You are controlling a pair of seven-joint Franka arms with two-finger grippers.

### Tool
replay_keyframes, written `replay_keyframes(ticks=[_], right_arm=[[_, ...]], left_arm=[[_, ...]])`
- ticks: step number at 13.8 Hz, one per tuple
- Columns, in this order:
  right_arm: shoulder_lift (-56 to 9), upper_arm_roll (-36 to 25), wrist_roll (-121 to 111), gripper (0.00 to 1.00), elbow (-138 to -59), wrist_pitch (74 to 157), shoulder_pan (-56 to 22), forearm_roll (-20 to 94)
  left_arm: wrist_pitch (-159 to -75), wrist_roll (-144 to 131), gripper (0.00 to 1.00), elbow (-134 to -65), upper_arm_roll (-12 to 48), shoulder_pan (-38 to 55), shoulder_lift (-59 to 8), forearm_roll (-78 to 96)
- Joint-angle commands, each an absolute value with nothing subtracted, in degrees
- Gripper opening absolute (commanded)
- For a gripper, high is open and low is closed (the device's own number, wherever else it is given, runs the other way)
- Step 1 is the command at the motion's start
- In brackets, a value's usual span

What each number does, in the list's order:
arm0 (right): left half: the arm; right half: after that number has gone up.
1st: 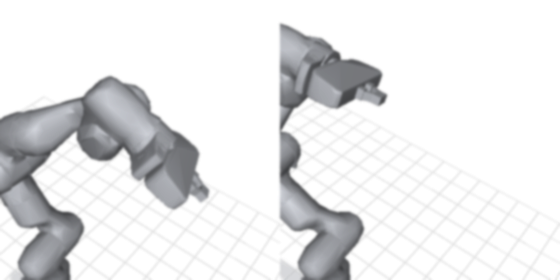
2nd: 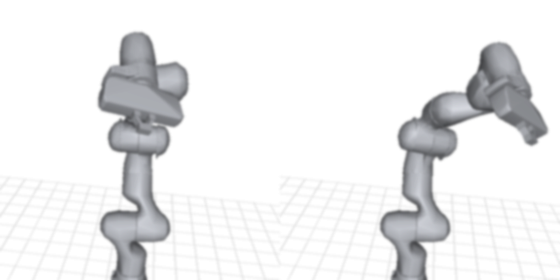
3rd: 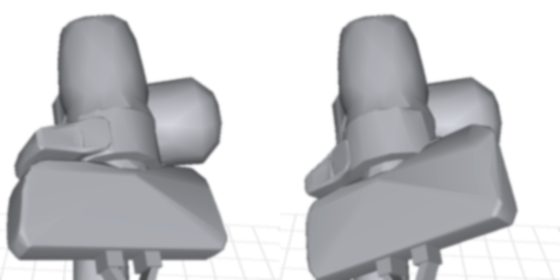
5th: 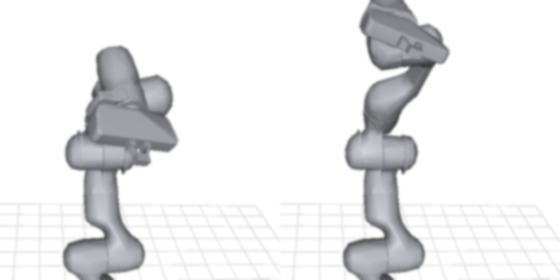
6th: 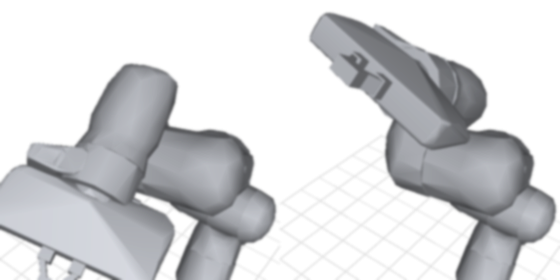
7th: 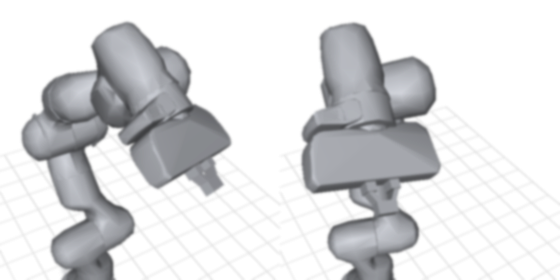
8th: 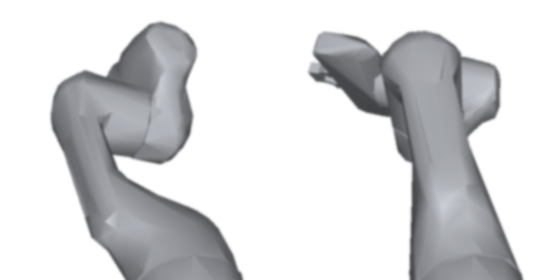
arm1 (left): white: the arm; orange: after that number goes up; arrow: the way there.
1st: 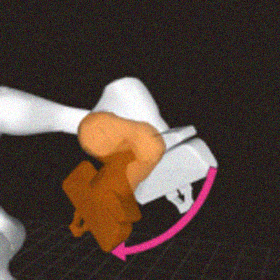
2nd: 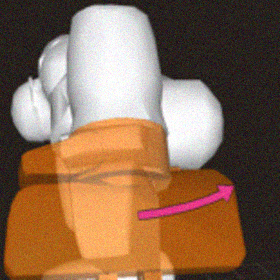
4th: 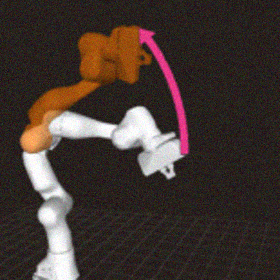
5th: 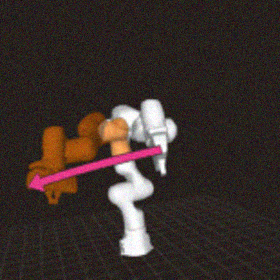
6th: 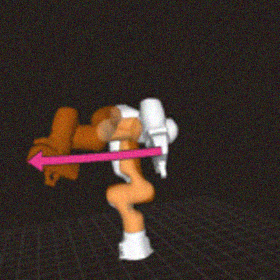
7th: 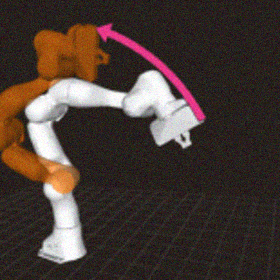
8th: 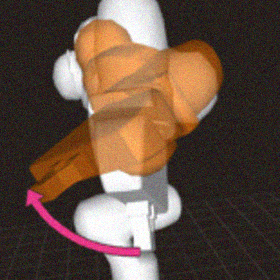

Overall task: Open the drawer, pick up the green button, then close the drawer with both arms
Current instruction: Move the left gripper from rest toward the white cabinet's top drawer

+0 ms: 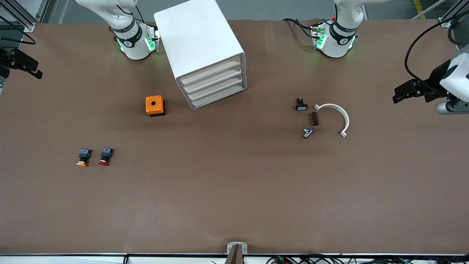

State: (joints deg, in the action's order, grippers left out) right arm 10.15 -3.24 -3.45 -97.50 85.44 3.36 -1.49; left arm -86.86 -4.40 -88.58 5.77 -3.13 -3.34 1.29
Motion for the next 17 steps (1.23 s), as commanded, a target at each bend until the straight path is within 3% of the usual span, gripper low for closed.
replay_keyframes(ticks=[1, 7, 17], right_arm=[[13.35, -3.16, -3.52, 1.0, -101.15, 87.18, 4.83, -1.41], [14.06, -3.08, -3.16, 1.0, -101.78, 88.77, 5.19, 0.44], [14.24, -2.72, -3.34, 1.0, -101.87, 89.82, 4.75, 0.35]], left_arm=[[-86.04, -4.66, 1.0, -87.1, 6.33, -2.9, -6.84, 0.7], [-90.43, -5.53, 1.0, -87.01, 6.5, -1.24, -15.98, 4.74], [-96.32, -30.92, 1.0, -83.32, 6.68, 10.02, -27.77, 9.2]])
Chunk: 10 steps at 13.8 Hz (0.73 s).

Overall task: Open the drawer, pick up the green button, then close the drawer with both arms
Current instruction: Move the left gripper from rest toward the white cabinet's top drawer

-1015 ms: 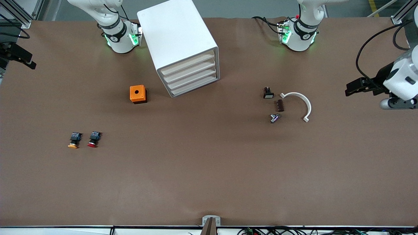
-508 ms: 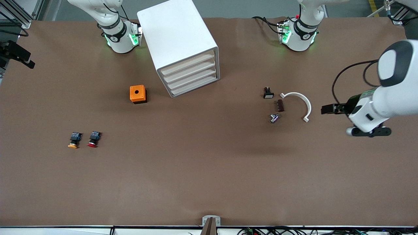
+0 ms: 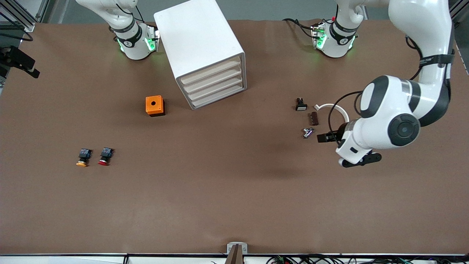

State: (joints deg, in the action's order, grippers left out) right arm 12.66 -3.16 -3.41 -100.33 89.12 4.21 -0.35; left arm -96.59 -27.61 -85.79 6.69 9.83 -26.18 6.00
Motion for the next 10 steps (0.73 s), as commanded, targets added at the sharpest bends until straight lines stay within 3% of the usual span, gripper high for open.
replay_keyframes(ticks=[1, 4, 10], right_arm=[[14.24, -2.72, -3.34, 1.0, -101.87, 89.74, 4.75, 0.35], [14.24, -2.81, -3.6, 1.0, -101.95, 89.74, 4.83, 0.35], [14.15, -2.81, -3.96, 1.0, -101.95, 89.74, 4.92, 0.26]], left_arm=[[-96.42, -32.76, 1.0, -83.23, 6.77, 10.89, -28.38, 10.53], [-96.42, -41.19, 1.0, -80.61, 6.85, 13.97, -31.19, 11.33], [-96.42, -58.51, 1.0, -77.61, 8.79, 14.68, -35.77, 29.5]])
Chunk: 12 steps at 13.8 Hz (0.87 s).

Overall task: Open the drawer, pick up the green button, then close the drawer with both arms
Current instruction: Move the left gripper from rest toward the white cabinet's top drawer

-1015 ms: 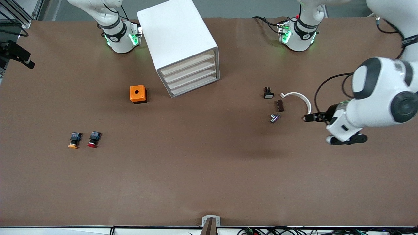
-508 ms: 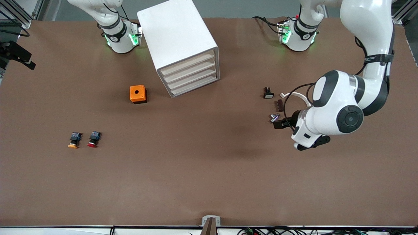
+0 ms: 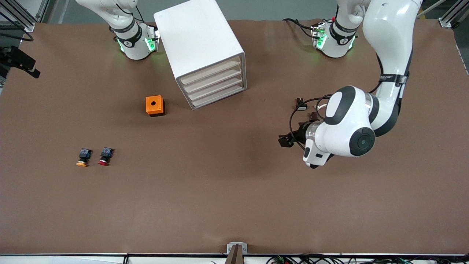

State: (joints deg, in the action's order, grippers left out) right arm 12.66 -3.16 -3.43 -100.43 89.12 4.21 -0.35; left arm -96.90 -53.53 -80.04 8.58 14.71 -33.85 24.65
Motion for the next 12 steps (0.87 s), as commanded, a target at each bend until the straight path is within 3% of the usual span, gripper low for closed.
replay_keyframes(ticks=[1, 8, 12], right_arm=[[14.15, -2.81, -3.96, 1.0, -101.87, 89.74, 5.01, 0.26], [14.06, -2.9, -4.04, 1.0, -101.87, 89.74, 5.1, 0.18], [14.06, -2.9, -4.04, 1.0, -101.87, 89.74, 4.92, 0.18]], left_arm=[[-96.42, -59.84, 1.0, -77.61, 8.79, 14.76, -36.47, 32.84], [-95.45, -83.19, 1.0, -77.61, 8.79, 14.77, -41.57, 48.59], [-89.84, -98.31, 1.0, -77.52, 8.88, 16.34, -45.25, 51.58]])
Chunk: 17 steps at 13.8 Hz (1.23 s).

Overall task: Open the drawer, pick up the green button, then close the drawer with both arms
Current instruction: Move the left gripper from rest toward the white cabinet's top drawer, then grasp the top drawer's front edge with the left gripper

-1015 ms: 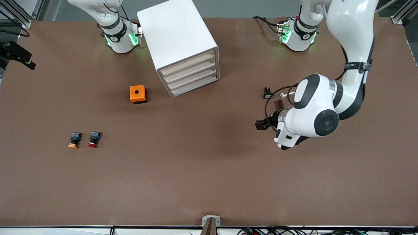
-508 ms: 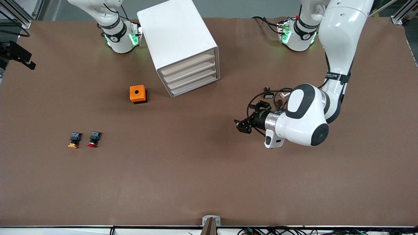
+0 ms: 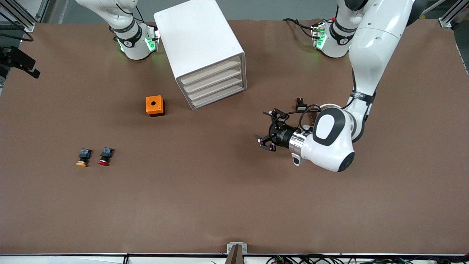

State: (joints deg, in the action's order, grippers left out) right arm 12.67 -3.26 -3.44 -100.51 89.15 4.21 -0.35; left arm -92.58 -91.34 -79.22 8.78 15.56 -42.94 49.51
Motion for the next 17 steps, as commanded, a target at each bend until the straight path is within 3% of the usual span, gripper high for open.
replay_keyframes(ticks=[1, 14, 17], right_arm=[[14.06, -2.9, -4.04, 1.0, -101.87, 89.74, 4.92, 0.18], [14.06, -2.9, -4.04, 1.0, -101.87, 89.74, 4.92, -0.18], [14.06, -2.9, -4.04, 1.0, -101.87, 89.74, 4.92, -0.18]], left_arm=[[-88.69, -102.0, 1.0, -77.52, 8.79, 17.48, -46.05, 52.64], [-84.73, -123.13, 1.0, -77.96, 8.7, 24.08, -55.98, 56.69], [-84.55, -123.31, 0.62, -78.31, 8.7, 25.83, -56.51, 56.6]])
